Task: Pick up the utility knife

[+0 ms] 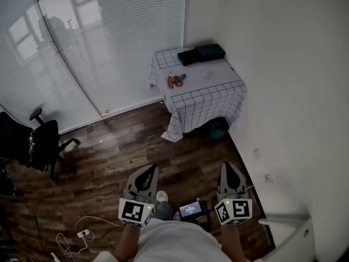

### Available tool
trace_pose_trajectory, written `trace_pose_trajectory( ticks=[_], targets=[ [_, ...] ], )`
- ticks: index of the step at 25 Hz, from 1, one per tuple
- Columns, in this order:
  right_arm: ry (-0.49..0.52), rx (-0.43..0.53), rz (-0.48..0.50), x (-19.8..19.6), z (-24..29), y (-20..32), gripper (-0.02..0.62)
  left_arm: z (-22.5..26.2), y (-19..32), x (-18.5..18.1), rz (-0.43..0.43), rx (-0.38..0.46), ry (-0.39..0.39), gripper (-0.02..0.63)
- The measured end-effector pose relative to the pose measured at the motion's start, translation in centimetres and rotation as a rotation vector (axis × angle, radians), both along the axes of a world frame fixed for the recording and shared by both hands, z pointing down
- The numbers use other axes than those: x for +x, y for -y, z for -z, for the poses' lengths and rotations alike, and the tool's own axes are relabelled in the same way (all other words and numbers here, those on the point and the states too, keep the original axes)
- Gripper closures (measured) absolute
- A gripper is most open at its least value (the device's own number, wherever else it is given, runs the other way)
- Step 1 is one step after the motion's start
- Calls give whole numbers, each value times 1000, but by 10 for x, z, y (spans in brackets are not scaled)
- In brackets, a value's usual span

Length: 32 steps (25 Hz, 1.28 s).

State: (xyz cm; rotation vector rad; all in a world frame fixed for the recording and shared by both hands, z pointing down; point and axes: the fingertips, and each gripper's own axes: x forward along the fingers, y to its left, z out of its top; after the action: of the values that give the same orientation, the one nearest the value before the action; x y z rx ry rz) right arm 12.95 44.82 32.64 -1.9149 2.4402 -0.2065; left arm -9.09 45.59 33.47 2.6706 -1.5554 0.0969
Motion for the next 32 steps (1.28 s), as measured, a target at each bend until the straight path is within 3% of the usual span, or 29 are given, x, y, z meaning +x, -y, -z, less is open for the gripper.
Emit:
trace_pose_trajectory(
  ticks=[7,19,25,32],
  targets=[
    [-43,6,18,-5,-4,22,589,13,33,4,-13,24,13,600],
    [-79,12,14,-31,3,140,589,24,164,1,-85,53,-14,600],
    [-100,-7,19,-50,-8,191,589,20,220,-23,-80,31,-69,600],
    [-130,-41,9,-67,-17,234,589,4,268,-35,-103,-5,-52,600]
  ],
)
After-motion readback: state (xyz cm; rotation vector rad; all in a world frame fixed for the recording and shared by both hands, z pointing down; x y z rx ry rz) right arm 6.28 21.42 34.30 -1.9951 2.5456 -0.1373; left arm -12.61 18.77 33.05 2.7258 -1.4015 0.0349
